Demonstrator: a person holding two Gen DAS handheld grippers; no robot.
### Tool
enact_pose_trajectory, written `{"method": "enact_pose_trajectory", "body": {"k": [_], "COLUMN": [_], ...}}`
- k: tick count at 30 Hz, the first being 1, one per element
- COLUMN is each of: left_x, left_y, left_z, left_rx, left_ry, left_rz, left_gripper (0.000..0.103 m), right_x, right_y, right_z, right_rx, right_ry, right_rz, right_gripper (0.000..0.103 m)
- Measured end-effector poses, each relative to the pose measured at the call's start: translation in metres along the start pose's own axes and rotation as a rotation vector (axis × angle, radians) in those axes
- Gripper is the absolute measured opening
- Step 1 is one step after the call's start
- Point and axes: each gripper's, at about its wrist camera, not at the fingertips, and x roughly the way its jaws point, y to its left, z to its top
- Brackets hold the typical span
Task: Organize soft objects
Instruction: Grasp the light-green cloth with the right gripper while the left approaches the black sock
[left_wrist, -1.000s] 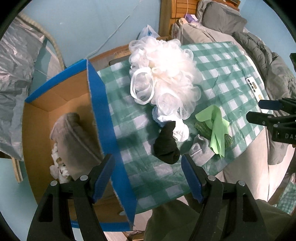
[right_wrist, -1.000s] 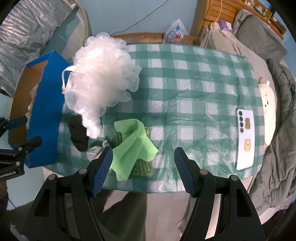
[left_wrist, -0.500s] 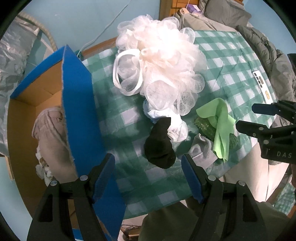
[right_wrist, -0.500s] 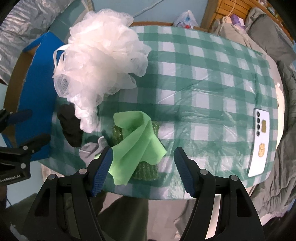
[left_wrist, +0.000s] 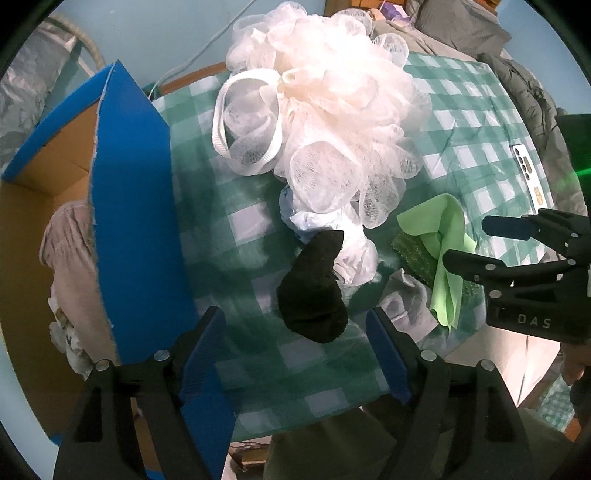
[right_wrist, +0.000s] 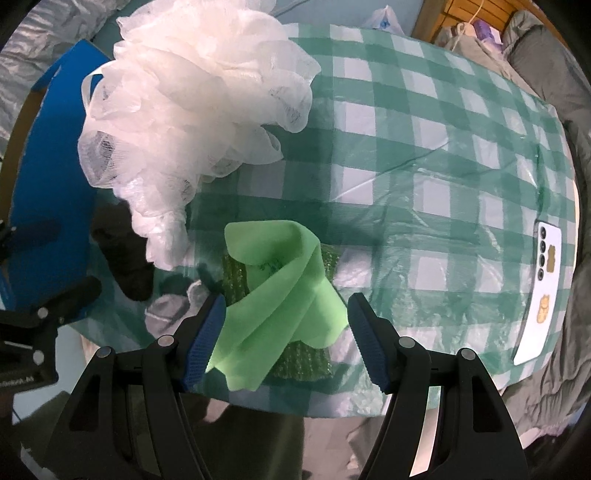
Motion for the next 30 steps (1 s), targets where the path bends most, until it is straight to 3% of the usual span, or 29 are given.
{"method": "enact_pose_trajectory", "body": {"k": [9, 14, 18, 22, 24, 28, 30], "left_x": [0.01, 0.019, 0.028, 0.039, 0.042, 0.051, 0.052], "left_y": [-0.019, -0.022, -0.019, -0.013, -0.012, -0.001, 0.002], "left_z": [0.005, 0.008, 0.012, 0.016, 0.018, 0.017, 0.016], "left_rx": [0.053, 0.053, 0.032, 0.007, -0.003, -0.018, -0.022], "left_ry": [0.001, 0.029, 0.042, 0.054, 0.049, 0.064, 0.064], "left_rz": [0.064, 0.051, 0.051, 0.038, 0.028, 0.023, -0.015], "left_gripper": [0.085, 0.085, 0.085, 0.085, 0.082, 0.056, 0.044], "right_x": [0.02, 0.03, 0.033, 0.029, 0.025, 0.016, 0.012], "right_y": [0.006, 0.014, 0.018, 0.015, 0.014, 0.009, 0.007], "right_z": [0.004, 0.004, 0.001, 0.0, -0.001, -0.004, -0.005], "right_rx": [0.003, -0.006, -0.015, -0.007, -0.009, 0.001, 0.004], "right_ry": [0.03, 0.043, 0.04, 0.022, 0.011, -0.009, -0.016], "right_rz": [-0.046, -0.044, -0.033, -0.011, -0.012, -0.003, -0.002], "right_gripper": [0.068, 0.044, 0.018, 0.009, 0.008, 0.008, 0.008]}}
